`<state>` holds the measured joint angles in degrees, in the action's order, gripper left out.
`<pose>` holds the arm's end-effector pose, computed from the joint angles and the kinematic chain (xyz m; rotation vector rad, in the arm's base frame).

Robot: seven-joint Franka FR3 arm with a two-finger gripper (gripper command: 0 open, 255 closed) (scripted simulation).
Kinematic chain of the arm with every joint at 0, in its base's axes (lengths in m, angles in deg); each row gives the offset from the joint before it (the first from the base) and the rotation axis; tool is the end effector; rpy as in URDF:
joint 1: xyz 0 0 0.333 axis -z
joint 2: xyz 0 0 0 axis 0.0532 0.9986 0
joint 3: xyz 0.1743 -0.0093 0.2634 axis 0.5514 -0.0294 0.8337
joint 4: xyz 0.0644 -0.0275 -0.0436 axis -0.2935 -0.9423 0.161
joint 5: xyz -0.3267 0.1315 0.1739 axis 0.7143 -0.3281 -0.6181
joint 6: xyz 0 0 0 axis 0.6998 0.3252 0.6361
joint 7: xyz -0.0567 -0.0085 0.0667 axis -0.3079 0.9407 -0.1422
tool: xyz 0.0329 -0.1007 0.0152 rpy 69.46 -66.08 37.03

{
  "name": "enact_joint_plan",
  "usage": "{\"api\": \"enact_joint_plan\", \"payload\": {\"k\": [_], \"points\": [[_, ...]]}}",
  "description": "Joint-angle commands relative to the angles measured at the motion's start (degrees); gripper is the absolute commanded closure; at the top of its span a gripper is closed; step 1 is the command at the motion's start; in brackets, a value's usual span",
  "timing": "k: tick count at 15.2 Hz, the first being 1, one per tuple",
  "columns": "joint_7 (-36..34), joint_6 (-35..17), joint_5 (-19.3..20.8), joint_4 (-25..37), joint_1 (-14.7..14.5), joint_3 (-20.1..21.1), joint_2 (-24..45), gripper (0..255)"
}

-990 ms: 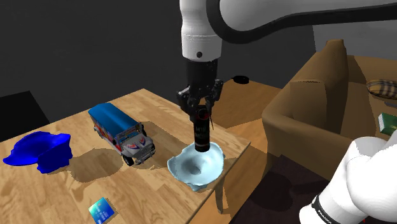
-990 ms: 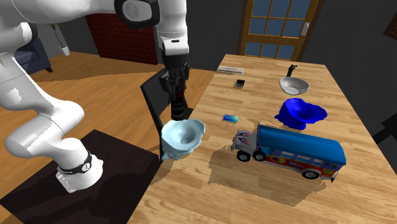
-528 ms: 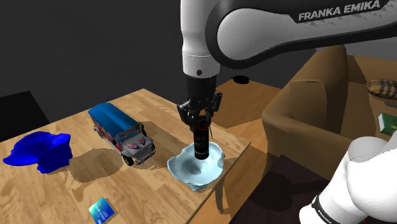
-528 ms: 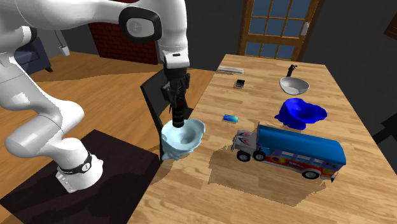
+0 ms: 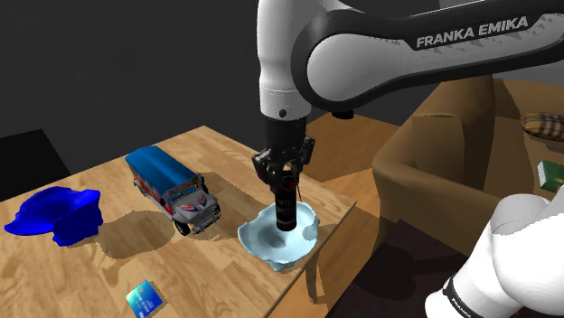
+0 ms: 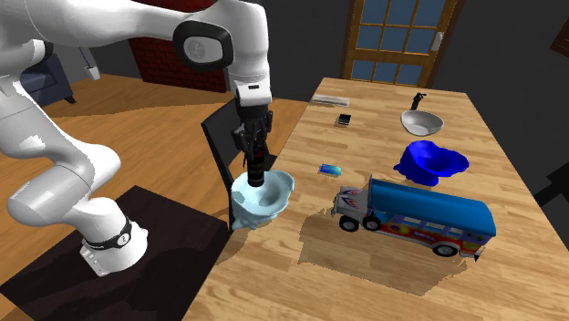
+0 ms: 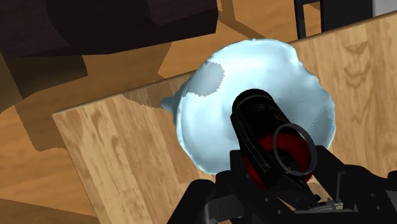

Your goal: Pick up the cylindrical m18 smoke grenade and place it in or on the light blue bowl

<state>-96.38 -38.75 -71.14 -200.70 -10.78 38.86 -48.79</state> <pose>0.4084 0.2588 0.5452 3.1279 -0.1662 0.0010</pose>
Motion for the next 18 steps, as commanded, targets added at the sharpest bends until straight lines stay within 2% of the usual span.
{"api": "enact_joint_plan", "payload": {"k": [1,2,7,11,18], "points": [[0.0,-0.02,0.0,0.0,0.0,0.0,-0.01,255],[0.0,-0.02,0.0,0.0,0.0,0.0,-0.01,0],[0.0,-0.02,0.0,0.0,0.0,0.0,-0.01,0],[-0.23,7.27,0.35,7.75,0.23,-0.29,0.48,0],[-0.23,7.27,0.35,7.75,0.23,-0.29,0.48,0]]}}
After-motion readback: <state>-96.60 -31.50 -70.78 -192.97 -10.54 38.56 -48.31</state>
